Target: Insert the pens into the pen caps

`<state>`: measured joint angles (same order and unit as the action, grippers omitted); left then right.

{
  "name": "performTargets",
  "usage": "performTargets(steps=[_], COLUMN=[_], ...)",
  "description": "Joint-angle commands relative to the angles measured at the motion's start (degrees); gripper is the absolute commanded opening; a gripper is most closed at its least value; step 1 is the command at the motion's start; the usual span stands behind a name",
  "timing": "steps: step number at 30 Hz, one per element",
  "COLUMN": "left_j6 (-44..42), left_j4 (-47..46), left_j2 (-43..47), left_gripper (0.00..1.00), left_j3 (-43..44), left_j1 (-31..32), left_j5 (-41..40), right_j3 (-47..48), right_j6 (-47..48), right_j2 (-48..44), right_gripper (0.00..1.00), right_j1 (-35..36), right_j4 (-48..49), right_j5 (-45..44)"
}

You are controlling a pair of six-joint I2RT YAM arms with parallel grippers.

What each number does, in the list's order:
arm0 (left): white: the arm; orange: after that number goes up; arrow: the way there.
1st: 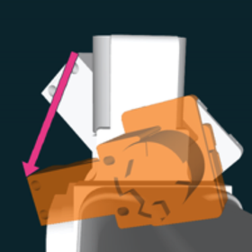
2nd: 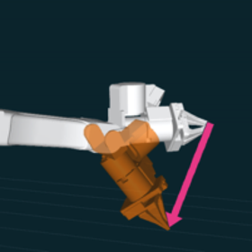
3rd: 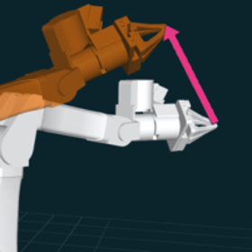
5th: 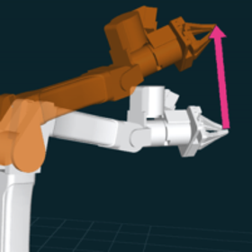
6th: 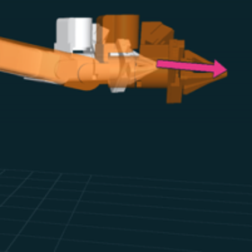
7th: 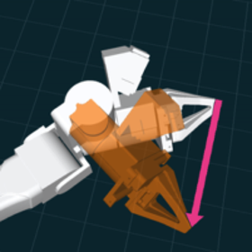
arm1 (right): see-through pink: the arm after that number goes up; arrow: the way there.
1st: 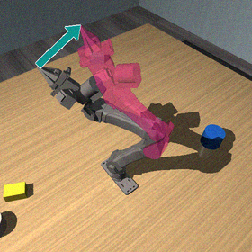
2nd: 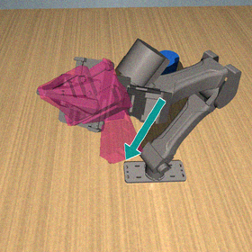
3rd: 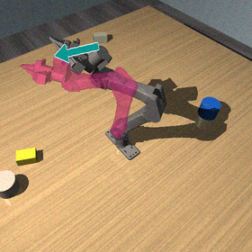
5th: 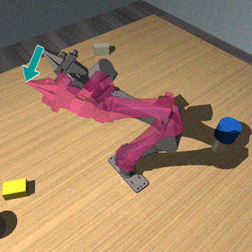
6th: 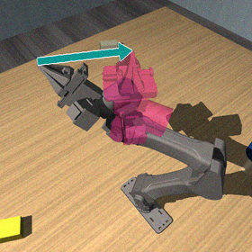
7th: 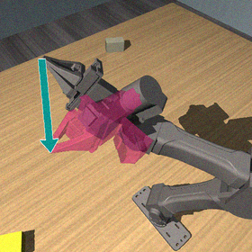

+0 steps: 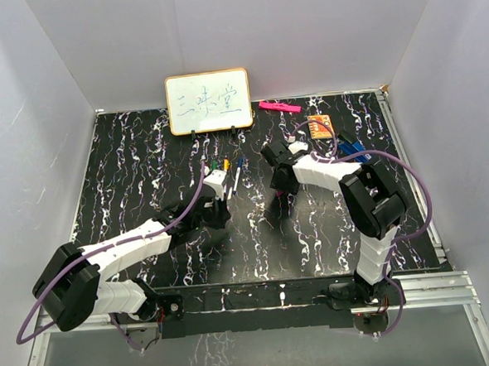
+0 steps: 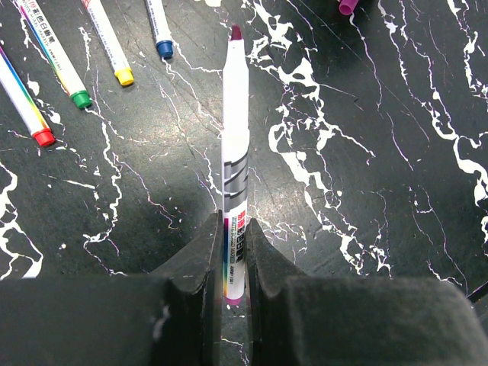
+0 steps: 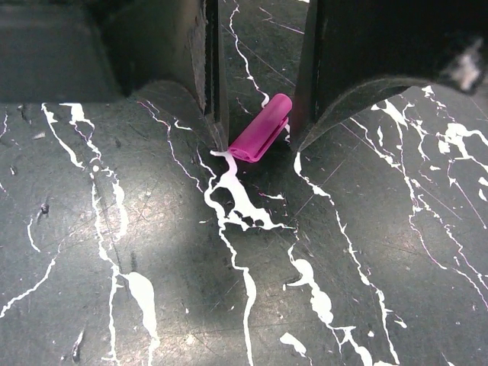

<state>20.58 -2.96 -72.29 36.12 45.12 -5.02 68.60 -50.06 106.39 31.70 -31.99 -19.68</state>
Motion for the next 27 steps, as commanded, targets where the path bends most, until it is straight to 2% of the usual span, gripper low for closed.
performTargets(steps=[1,11,14,17,20,27], left_j6=[-0.1,0.1,0.6,0.9,1.2,1.0], left_j4=[-0.1,-0.6,-0.6,-0.7,-0.7,-0.2], left_j2=[0.6,0.6,0.6,0.8,1.0,0.4], left_gripper=[0.00,0.00,0.00,0.00,0.00,0.00], left_j3=[1.1,1.6,1.6,1.6,1.6,2.0], left_j1=[-0.1,-0.1,-0.1,-0.1,-0.1,-0.1], left_j5=[0.4,0.1,-0.1,-0.1,-0.3,-0.4], right_j3=[1.5,-0.7,-0.5,-0.7,-1.4,-2.4], right_j6=[-0.4,1.0,4.0,5.4,6.3,7.9], right_j2=[1.9,2.8,4.1,6.0,7.2,7.7], right_gripper=[0.35,0.31,0.26,0.12,0.05,0.00], right_j1=[-0.3,0.2,0.7,1.4,2.0,2.3], right_j4=[-0.6,-4.3,-5.8,-6.6,-6.6,-5.9], right_j5=[-0.6,-0.4,-0.7,-0.1,0.6,1.0])
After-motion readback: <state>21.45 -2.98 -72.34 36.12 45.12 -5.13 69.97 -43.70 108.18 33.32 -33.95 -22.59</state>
